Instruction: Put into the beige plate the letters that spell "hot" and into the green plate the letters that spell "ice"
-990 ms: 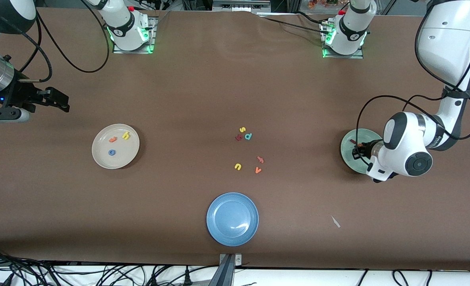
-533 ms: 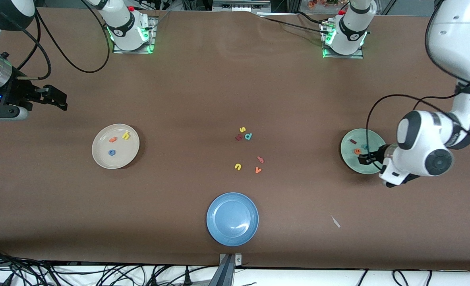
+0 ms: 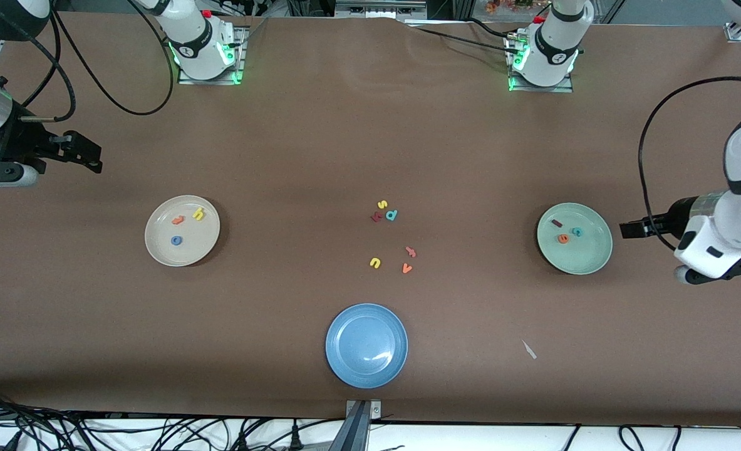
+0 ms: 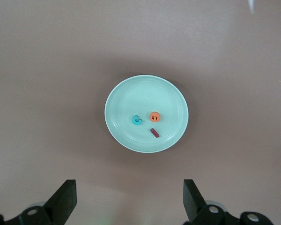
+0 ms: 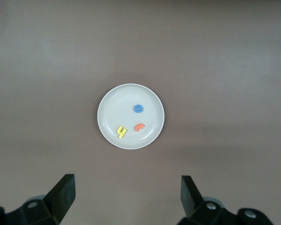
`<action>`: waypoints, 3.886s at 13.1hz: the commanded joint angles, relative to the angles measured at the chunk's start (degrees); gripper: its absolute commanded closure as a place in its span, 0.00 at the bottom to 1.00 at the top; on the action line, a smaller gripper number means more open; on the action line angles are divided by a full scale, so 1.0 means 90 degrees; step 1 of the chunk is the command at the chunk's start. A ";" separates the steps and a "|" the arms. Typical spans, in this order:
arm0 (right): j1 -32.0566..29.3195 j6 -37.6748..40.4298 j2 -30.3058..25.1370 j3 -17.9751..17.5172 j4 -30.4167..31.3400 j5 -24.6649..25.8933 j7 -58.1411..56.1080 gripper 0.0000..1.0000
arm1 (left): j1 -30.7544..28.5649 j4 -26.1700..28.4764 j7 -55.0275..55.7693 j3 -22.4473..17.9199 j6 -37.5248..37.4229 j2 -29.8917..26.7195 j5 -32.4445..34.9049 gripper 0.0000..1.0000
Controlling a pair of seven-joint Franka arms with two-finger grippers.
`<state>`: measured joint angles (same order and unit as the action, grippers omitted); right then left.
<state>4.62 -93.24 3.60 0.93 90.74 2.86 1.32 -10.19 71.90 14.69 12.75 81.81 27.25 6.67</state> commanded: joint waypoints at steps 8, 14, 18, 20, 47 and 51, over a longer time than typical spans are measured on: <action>0.0063 0.0154 0.0108 0.0033 -0.0209 0.0072 0.0097 0.00 | 0.0623 -0.0333 -0.1700 -0.1023 -0.0204 -0.0693 -0.0825 0.01; 0.0072 0.0145 0.0108 0.0023 -0.0209 0.0063 0.0097 0.00 | 0.0868 0.0019 -0.2110 -0.1505 0.0001 -0.0840 -0.0955 0.01; 0.0063 0.0145 0.0108 0.0023 -0.0209 0.0053 0.0097 0.00 | 0.0917 -0.0011 -0.2238 -0.1505 0.0001 -0.0713 -0.0965 0.00; 0.0073 0.0125 0.0108 0.0023 -0.0219 0.0053 0.0097 0.00 | 0.0908 -0.0020 -0.2238 -0.1505 0.0001 -0.0713 -0.0965 0.00; 0.0082 0.0145 0.0127 0.0033 -0.0219 0.0053 0.0097 0.00 | 0.0868 -0.0011 -0.2248 -0.1505 0.0089 -0.0684 -0.0701 0.01; 0.0082 0.0115 0.0127 0.0043 -0.0219 0.0043 0.0107 0.00 | 0.0859 0.0009 -0.2248 -0.1505 0.0089 -0.0694 -0.0692 0.01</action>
<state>4.92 -93.18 3.92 0.94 90.65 2.87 1.61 -2.54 71.24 -4.10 -0.59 82.12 21.64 -0.85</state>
